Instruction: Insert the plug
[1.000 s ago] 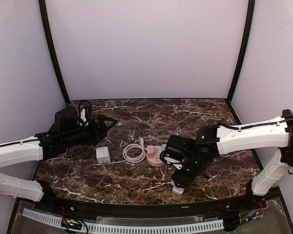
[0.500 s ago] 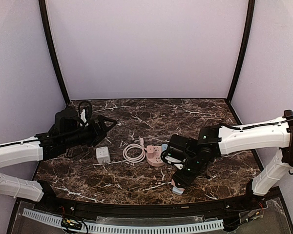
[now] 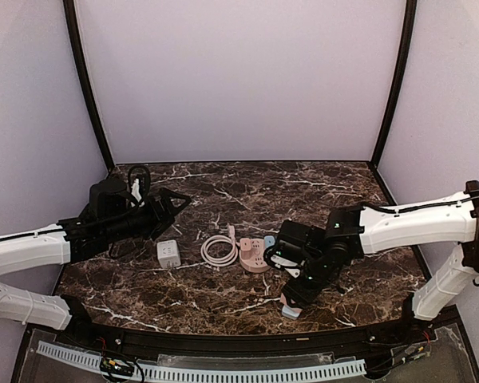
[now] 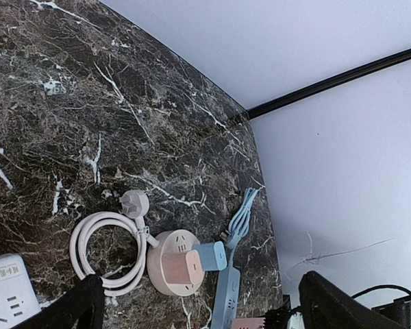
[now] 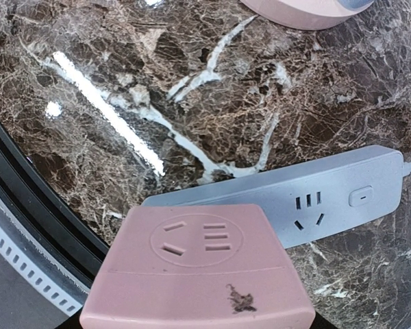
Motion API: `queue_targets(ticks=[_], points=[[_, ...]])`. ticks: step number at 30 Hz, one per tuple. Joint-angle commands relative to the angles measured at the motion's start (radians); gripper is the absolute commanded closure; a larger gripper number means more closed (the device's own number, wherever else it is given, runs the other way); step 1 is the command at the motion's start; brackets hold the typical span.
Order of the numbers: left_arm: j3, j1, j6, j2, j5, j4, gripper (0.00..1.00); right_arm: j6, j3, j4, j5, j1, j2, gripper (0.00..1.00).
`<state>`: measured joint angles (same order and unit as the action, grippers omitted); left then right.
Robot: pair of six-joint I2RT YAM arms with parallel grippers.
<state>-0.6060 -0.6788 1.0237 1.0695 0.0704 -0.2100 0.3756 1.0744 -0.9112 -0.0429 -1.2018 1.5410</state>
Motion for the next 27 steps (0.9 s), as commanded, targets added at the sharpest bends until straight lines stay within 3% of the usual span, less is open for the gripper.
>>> queue_targets(ticks=[1,15,27], points=[[0.017,-0.005,-0.022,0.001,-0.005,-0.015,0.01,-0.007,-0.034,0.034,0.078,-0.019,-0.002,1.0],[0.016,-0.004,-0.027,0.017,-0.005,-0.028,0.01,-0.096,-0.022,0.027,0.107,-0.034,0.056,1.0],[0.012,-0.005,-0.03,0.03,0.001,-0.044,0.01,-0.029,0.11,-0.057,-0.015,-0.04,-0.007,1.0]])
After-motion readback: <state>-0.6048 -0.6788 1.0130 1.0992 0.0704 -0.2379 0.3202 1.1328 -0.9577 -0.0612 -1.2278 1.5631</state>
